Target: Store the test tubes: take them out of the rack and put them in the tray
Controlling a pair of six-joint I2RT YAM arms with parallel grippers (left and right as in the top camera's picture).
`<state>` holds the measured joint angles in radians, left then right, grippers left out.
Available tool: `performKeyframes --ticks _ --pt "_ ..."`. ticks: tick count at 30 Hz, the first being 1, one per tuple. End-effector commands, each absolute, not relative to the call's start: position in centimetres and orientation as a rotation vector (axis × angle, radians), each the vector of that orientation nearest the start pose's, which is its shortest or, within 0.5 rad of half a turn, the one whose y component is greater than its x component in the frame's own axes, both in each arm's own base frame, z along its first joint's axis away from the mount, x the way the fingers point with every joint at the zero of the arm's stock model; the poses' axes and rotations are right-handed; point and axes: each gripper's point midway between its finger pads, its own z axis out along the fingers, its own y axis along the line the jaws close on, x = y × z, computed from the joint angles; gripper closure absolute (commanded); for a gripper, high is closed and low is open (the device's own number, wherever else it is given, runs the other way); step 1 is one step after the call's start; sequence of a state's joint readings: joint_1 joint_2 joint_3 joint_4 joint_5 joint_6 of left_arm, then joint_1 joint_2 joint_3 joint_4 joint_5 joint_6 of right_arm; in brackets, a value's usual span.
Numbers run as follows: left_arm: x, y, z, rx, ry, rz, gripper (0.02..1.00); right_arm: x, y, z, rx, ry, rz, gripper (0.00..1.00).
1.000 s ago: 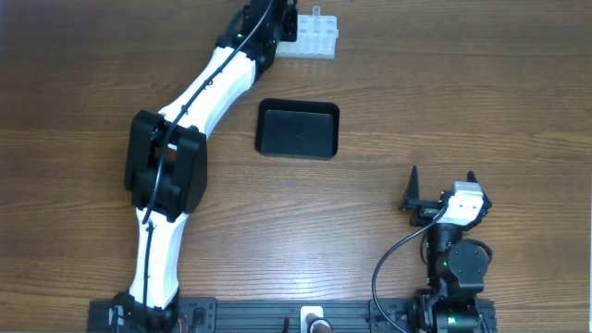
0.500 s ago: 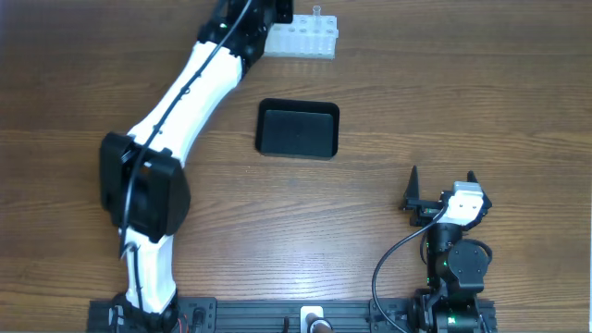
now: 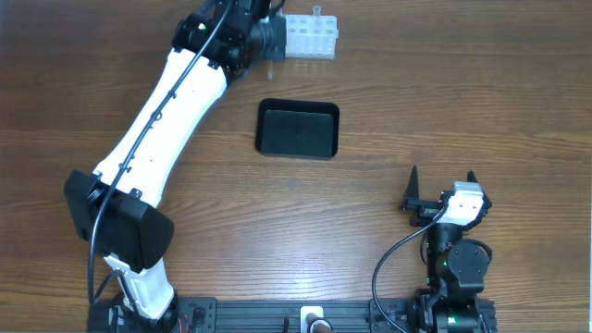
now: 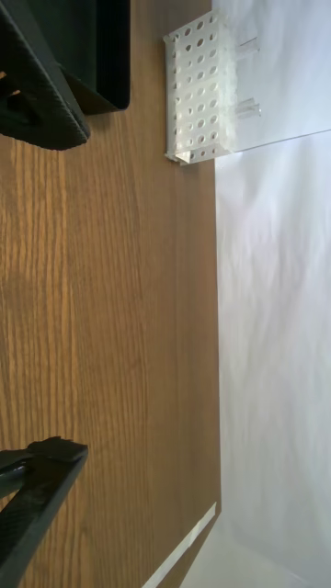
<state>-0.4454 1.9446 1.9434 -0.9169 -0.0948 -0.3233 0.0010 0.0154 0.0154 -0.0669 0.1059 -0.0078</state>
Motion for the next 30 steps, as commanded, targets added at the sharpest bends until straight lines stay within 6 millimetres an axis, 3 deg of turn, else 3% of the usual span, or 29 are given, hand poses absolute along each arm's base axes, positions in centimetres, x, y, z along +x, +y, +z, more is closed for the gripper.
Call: performKeyframes --ticks 1,10,15,21,30 --pt "43.8 -20.9 22.0 0.046 2.615 -0.307 0.974 24.6 -1.5 15.9 0.062 1.636 -0.08 0.009" --pt "39.2 -19.8 19.4 0.038 2.845 -0.274 0.976 24.6 -1.5 15.9 0.062 1.636 -0.079 0.007" --pt "38.2 -19.3 17.3 0.039 2.941 -0.218 0.965 24.6 -1.5 15.9 0.062 1.636 -0.08 0.007" --pt "38.2 -19.3 15.6 0.049 2.995 -0.183 0.963 24.6 -1.5 15.9 0.062 1.636 -0.08 0.007" --pt "40.8 -20.4 14.2 0.106 3.003 -0.16 0.943 24.6 -1.5 15.9 0.062 1.636 -0.08 0.007"
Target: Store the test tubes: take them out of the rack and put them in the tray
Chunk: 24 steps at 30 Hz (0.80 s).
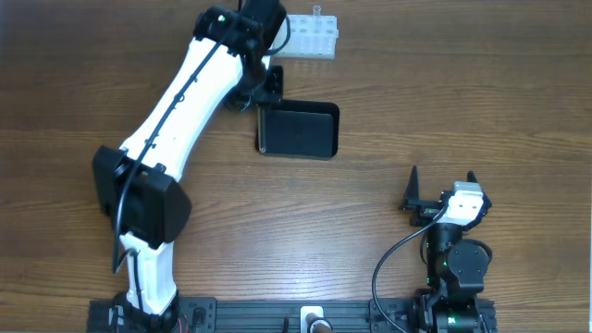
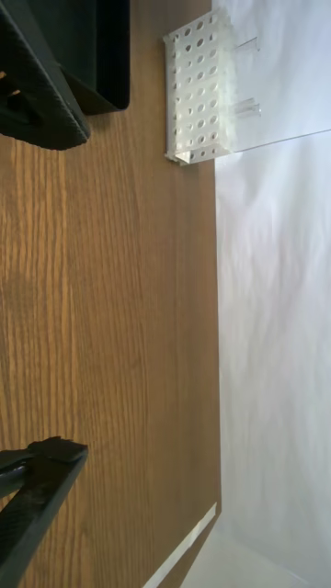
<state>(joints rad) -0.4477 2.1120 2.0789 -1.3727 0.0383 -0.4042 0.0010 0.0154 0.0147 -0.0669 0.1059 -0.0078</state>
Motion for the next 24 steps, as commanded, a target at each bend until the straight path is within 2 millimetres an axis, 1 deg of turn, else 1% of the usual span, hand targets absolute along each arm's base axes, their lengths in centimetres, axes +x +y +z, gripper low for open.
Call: performKeyframes --ticks 1,7,16,24 --pt "40.9 -20.5 13.7 0.106 3.01 -0.156 0.945 24.6 -1.5 15.9 0.062 1.636 -0.08 0.009" --pt "42.0 -21.0 11.4 0.115 3.016 -0.151 0.947 24.6 -1.5 15.9 0.062 1.636 -0.08 0.007" --pt "43.6 -21.6 9.1 0.112 3.001 -0.16 0.934 24.6 -1.5 15.9 0.062 1.636 -0.08 0.007" --pt "43.6 -21.6 6.3 0.111 3.055 -0.129 0.936 24.6 -1.5 15.9 0.062 1.636 -0.079 0.009"
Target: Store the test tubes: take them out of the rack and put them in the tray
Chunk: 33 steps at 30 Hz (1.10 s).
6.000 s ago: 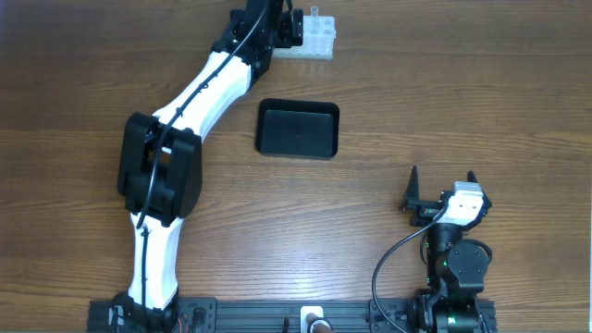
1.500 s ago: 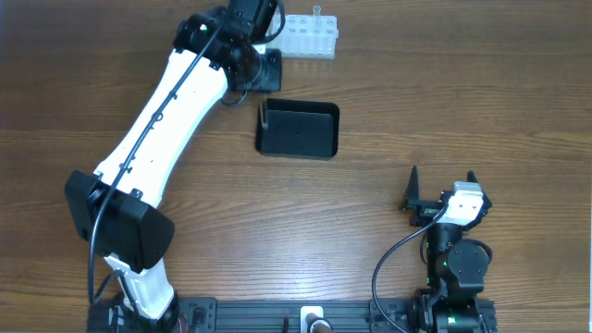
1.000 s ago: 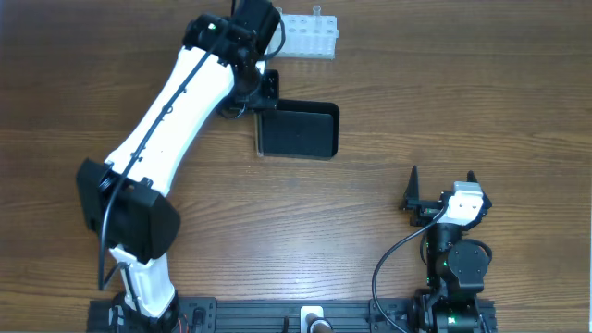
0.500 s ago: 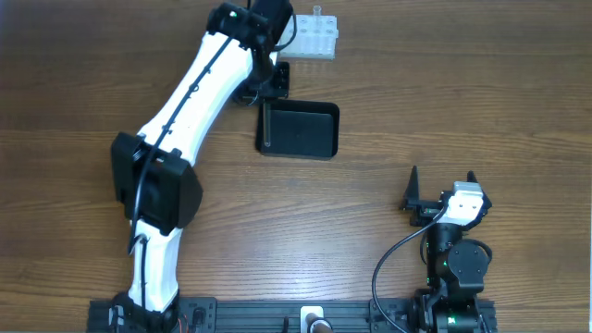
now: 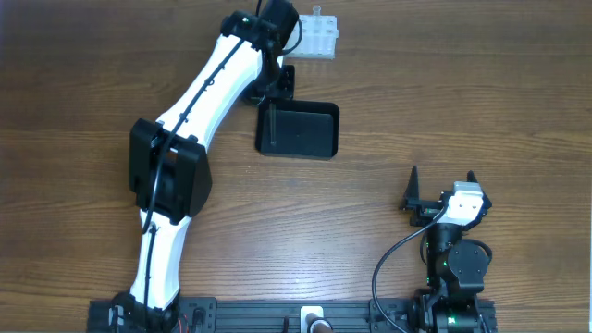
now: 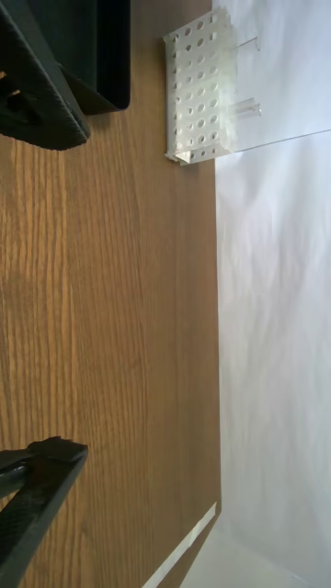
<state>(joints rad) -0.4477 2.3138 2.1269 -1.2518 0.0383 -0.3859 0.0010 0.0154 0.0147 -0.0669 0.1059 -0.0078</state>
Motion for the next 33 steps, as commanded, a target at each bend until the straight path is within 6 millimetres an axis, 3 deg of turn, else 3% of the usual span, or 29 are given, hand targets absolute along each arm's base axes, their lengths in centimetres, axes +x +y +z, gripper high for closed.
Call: performKeyframes --ticks 1,14,23,28,33 --pt "43.5 -21.6 6.0 0.111 3.061 -0.125 0.936 24.6 -1.5 15.9 0.062 1.636 -0.08 0.009" --pt "43.4 -21.5 3.3 0.116 3.106 -0.096 0.93 24.6 -1.5 15.9 0.062 1.636 -0.08 0.009" --pt "44.2 -21.9 2.7 0.116 3.082 -0.111 0.915 24.6 -1.5 15.9 0.062 1.636 -0.08 0.009" --pt "44.7 -22.1 2.8 0.116 3.06 -0.124 0.7 24.6 -1.5 15.9 0.062 1.636 -0.079 0.009" --pt "44.6 -22.1 2.8 0.116 3.061 -0.124 0.667 24.6 -1.5 15.9 0.062 1.636 -0.079 0.009"
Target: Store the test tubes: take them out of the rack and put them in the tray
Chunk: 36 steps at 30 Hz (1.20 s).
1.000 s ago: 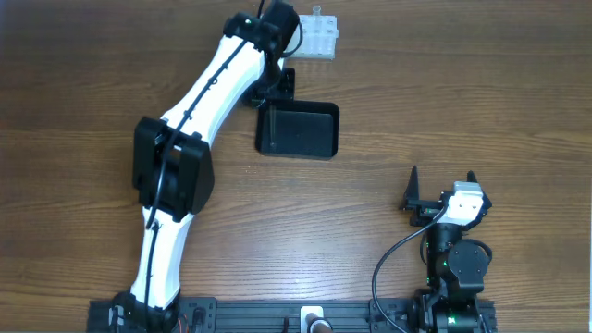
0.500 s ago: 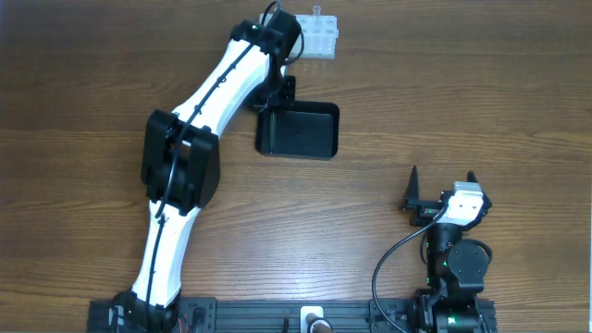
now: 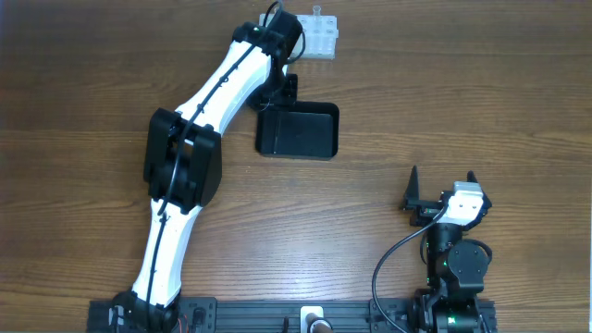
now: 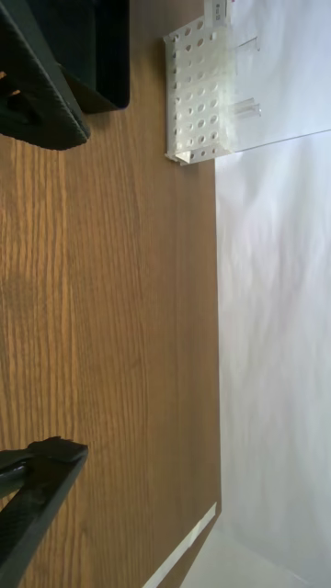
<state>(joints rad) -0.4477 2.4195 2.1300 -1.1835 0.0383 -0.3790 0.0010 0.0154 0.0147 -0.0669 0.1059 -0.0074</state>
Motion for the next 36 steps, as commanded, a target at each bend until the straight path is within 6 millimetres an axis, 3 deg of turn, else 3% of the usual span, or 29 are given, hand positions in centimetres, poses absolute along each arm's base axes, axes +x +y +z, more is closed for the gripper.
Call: performKeyframes --ticks 1,5,8,17,21,25,30,36 --pt "44.6 -22.1 2.8 0.116 3.061 -0.124 0.667 24.6 -1.5 15.9 0.062 1.636 -0.079 0.009" --pt "44.5 -22.2 3.1 0.118 3.064 -0.13 0.671 24.6 -1.5 15.9 0.062 1.636 -0.08 0.007" --pt "44.3 -22.3 4.5 0.121 3.062 -0.143 0.678 24.6 -1.5 15.9 0.062 1.636 -0.08 0.009" --pt "45.3 -22.6 13.7 0.12 2.879 -0.223 0.638 24.6 -1.5 15.9 0.062 1.636 -0.08 0.009" --pt "47.5 -21.8 17.7 0.087 2.71 -0.179 0.566 24.6 -1.5 15.9 0.062 1.636 -0.079 0.009" --pt "50.2 -21.6 20.4 0.052 2.556 -0.181 0.413 24.6 -1.5 15.9 0.062 1.636 -0.079 0.009" --pt "52.8 -21.5 22.2 0.044 2.429 -0.169 0.257 24.6 -1.5 15.9 0.062 1.636 -0.079 0.009" --pt "55.6 -21.0 22.8 0.09 2.324 -0.11 0.226 24.6 -1.5 15.9 0.062 1.636 -0.08 0.009"
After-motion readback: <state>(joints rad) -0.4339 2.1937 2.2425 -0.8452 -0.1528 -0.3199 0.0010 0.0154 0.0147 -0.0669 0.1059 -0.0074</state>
